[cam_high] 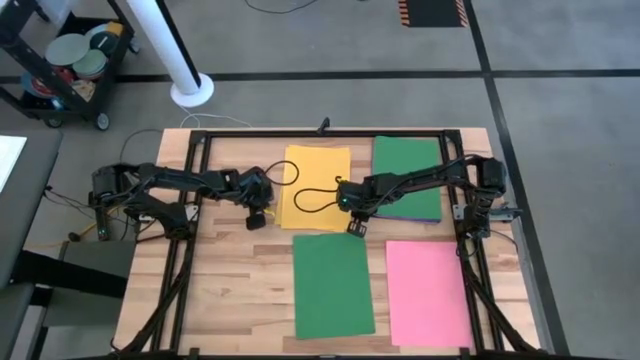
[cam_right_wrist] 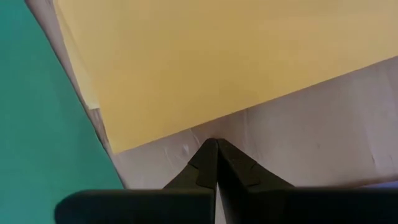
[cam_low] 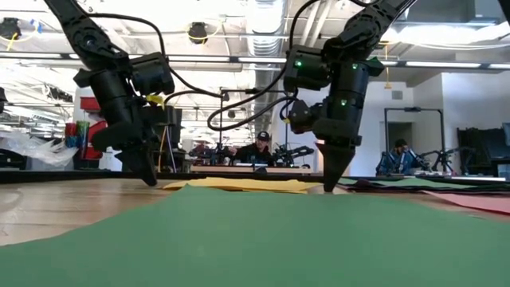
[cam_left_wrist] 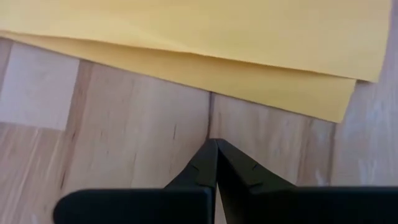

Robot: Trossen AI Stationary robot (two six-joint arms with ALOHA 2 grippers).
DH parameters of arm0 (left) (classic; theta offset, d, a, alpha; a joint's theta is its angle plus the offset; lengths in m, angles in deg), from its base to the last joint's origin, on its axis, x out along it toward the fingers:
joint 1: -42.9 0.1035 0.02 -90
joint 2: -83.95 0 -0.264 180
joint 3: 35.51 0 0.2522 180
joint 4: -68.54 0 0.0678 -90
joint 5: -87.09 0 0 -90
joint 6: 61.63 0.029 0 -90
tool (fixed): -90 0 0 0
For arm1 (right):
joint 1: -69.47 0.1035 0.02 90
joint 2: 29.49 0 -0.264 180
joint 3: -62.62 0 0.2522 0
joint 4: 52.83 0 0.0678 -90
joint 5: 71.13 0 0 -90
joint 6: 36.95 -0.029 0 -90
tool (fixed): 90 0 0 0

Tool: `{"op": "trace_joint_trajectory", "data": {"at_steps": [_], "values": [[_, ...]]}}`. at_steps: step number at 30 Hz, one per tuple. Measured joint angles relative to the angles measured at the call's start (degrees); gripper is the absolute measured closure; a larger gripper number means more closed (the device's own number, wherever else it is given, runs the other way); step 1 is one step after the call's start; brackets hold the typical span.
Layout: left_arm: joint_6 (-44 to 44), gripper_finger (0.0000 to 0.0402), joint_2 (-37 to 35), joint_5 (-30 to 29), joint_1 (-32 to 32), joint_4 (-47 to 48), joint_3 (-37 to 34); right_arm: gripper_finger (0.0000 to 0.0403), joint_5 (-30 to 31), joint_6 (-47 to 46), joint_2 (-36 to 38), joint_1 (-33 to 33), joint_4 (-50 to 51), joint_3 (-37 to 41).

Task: Organize paper
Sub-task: Stack the yellow paper on top of the yellow paper

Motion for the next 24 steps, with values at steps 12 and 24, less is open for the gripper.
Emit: {"op": "trace_joint_trajectory", "data": {"at_steps": [12,24], "values": [[-0.3,0.0402,0.1,1.2,0.0,-1.2,0.0,0.0403,-3.2,0.9,-0.5,0.1,-6.4,-1.1],[-1.1,0.0402,0.0,1.4,0.0,-1.1,0.0,0.0403,-4.8,0.9,-0.3,0.5,-3.8,-1.2]]}}
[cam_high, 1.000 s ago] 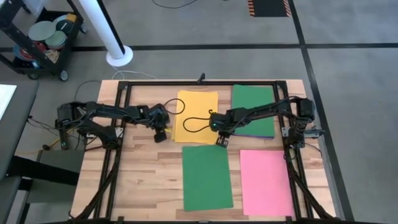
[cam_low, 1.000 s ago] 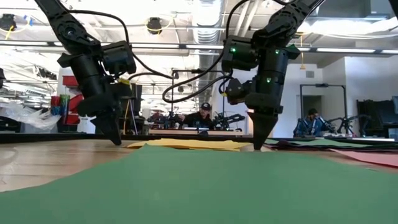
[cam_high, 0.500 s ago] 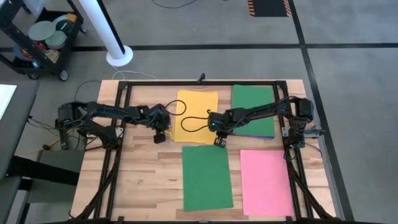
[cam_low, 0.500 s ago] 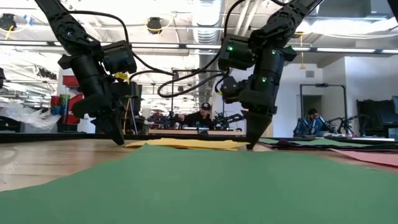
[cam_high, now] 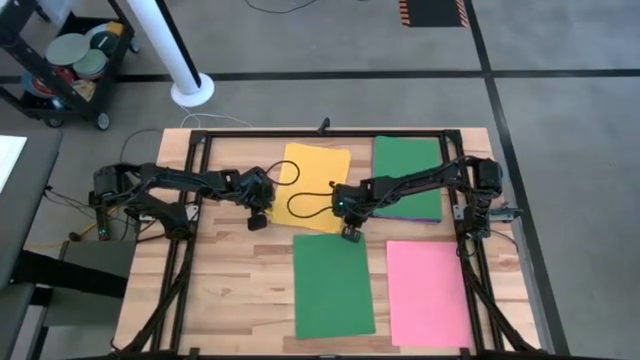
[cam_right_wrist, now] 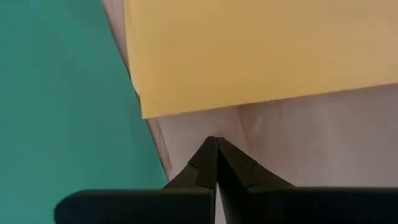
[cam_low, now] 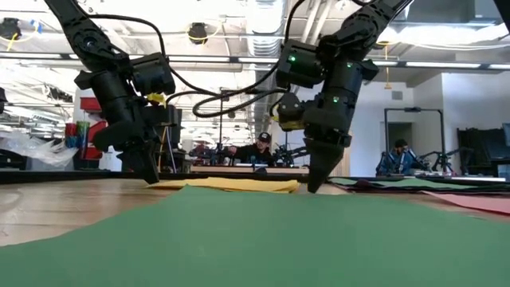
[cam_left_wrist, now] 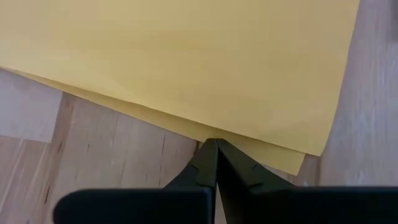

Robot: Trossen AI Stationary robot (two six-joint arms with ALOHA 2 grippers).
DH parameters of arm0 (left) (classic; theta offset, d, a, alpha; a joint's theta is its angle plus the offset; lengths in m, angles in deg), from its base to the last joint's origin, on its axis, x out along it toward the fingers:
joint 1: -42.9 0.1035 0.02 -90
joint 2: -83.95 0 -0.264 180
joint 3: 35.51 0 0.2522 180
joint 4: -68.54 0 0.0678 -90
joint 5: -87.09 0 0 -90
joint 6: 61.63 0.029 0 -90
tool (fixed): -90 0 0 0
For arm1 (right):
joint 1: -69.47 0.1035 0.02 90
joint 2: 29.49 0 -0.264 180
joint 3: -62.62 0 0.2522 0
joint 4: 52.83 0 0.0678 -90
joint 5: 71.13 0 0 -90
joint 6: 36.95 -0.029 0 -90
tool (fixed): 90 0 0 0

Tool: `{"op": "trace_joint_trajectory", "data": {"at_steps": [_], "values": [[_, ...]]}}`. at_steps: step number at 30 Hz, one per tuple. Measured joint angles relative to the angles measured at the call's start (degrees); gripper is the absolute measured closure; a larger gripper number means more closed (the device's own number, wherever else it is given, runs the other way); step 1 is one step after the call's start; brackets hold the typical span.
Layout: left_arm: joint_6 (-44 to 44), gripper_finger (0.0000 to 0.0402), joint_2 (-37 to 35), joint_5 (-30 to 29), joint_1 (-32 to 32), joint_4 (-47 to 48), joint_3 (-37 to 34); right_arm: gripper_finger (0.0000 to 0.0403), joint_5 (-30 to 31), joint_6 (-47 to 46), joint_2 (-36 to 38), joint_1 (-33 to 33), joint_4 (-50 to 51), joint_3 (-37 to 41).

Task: Organize paper
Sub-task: Stack the yellow paper on top of the yellow paper

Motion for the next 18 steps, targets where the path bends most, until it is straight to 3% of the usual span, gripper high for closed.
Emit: {"op": "trace_joint_trajectory", "data": {"at_steps": [18], "values": [[-5.9,0.0401,0.1,2.1,-1.5,-3.4,-0.1,0.0403,0.4,0.6,1.8,-0.2,4.1,0.0]]}}
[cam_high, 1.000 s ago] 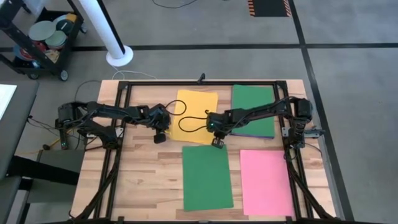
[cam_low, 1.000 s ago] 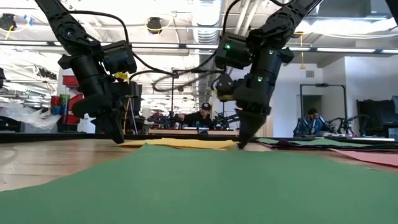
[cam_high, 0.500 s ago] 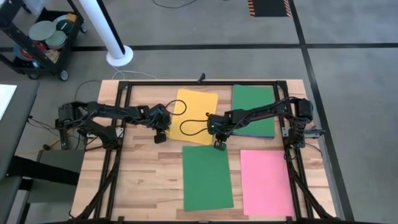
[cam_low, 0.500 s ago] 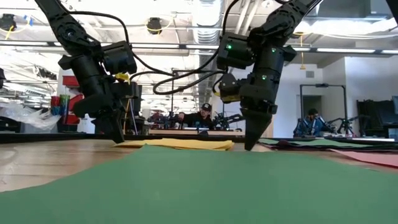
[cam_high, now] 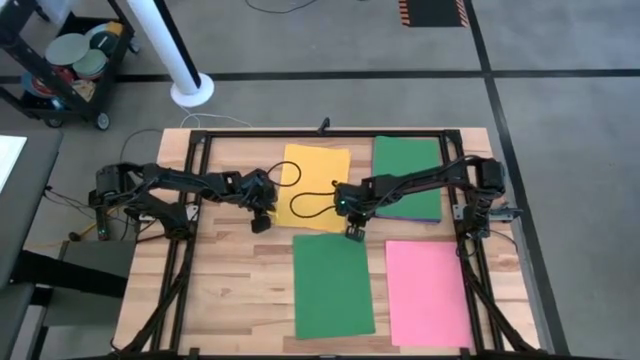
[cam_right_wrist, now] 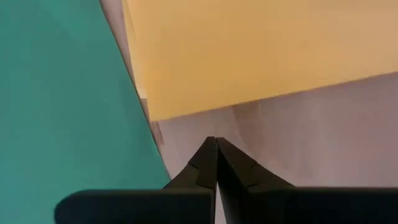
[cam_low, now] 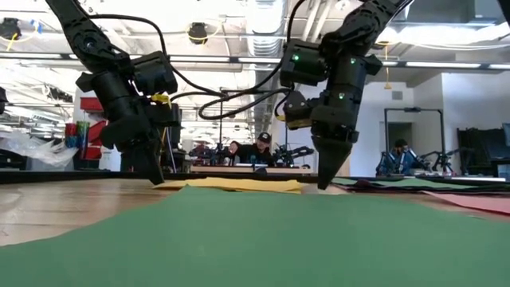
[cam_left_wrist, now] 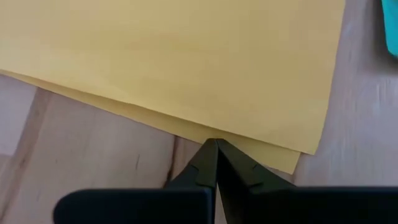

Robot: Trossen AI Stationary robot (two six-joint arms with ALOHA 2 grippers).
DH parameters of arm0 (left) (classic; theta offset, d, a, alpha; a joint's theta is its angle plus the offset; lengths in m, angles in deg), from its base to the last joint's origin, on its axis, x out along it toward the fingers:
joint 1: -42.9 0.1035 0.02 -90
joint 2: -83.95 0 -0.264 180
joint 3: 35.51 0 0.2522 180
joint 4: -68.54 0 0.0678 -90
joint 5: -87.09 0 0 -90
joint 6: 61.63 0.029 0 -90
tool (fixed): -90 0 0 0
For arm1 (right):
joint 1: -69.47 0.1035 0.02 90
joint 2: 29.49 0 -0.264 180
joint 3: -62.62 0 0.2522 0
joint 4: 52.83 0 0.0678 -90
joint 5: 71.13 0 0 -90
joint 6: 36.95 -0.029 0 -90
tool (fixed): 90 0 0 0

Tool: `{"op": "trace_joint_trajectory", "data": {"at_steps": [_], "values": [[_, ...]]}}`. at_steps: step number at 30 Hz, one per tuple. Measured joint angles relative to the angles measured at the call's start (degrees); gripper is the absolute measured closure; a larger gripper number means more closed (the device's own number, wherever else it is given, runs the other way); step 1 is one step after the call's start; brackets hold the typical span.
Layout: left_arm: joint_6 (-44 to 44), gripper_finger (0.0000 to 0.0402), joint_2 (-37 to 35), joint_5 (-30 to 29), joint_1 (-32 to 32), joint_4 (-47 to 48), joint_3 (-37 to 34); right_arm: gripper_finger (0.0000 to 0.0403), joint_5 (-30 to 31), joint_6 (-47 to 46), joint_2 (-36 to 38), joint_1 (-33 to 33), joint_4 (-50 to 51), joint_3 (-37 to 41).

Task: Organize paper
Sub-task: Stack the yellow paper on top of the yellow paper

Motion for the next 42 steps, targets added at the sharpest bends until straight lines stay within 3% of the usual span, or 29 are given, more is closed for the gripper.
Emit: {"op": "trace_joint_trajectory", "data": {"at_steps": [7,14,18,33,42], "values": [[-2.7,0.0401,1.6,2.5,-0.1,-5.4,0.0,0.0403,1.2,0.0,3.9,-0.7,2.1,0.0],[-5.7,0.0401,12.8,4.1,-2.1,-18.8,0.5,0.0403,-0.9,-1.3,3.5,1.0,-6.1,0.1],[-6.6,0.0401,14.9,3.7,-2.8,-19.3,2.4,0.0403,0.1,-1.8,2.9,1.3,-8.8,0.2],[-10.9,0.0401,-1.8,-3.1,-2.7,-11.2,3.3,0.0403,1.5,-2.6,0.5,-1.5,-13.5,3.1],[-12.8,0.0401,-2.6,-3.0,-2.8,-12.2,3.4,0.0403,1.1,-1.2,-4.1,-2.6,-14.8,2.6]]}}
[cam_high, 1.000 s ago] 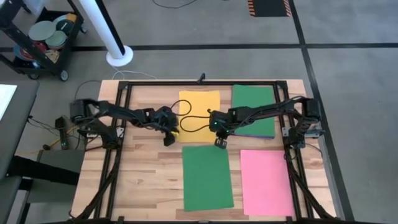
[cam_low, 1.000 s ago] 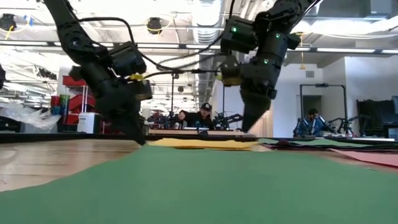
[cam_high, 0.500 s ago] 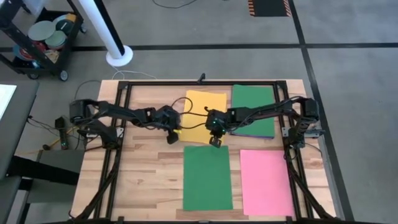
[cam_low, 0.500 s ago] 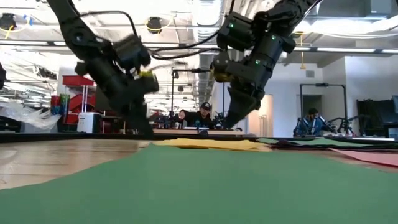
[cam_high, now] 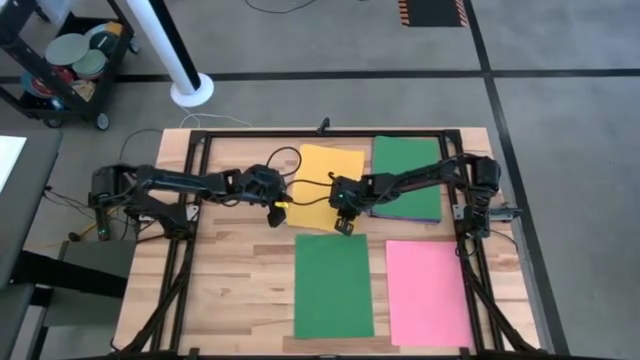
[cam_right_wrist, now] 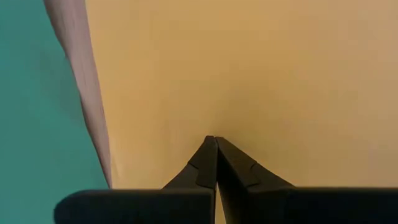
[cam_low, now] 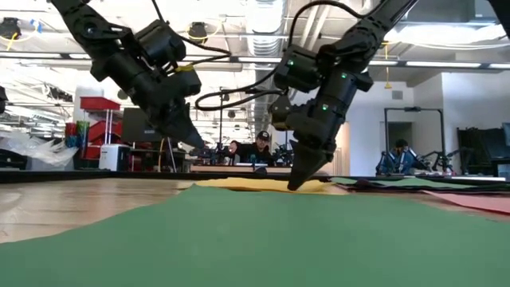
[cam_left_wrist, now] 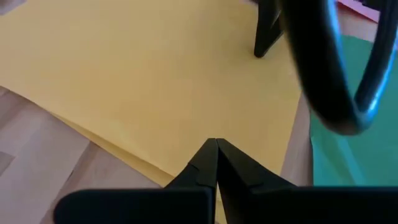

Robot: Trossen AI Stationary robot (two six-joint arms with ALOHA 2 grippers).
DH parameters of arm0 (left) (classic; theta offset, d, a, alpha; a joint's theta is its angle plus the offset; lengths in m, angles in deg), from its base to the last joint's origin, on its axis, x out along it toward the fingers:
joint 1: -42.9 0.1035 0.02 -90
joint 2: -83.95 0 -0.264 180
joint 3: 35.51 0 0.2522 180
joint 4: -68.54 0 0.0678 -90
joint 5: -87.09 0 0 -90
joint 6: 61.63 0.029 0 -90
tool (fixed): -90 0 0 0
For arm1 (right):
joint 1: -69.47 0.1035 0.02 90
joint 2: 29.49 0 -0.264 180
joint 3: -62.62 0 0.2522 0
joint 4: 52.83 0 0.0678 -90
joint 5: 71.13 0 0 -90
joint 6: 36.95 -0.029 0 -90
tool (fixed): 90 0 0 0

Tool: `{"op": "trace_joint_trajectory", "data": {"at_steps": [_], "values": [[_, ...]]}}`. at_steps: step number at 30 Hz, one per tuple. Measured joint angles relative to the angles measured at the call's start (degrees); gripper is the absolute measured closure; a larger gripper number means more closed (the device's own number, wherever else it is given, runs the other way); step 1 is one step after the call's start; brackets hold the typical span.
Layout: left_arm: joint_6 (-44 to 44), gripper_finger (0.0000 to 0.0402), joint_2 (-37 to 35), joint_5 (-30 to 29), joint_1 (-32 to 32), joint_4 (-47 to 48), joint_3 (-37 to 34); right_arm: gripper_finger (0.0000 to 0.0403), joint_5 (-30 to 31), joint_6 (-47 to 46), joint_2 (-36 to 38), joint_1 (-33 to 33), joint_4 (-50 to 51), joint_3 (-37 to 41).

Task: Organize paper
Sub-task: Stack the yellow paper on top of the yellow paper

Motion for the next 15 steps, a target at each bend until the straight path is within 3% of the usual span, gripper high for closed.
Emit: {"op": "trace_joint_trajectory", "data": {"at_steps": [15], "values": [[-0.7,0.0401,1.7,-0.7,0.0,-1.1,0.0,0.0403,-0.4,8.7,0.1,-3.3,1.2,0.2]]}}
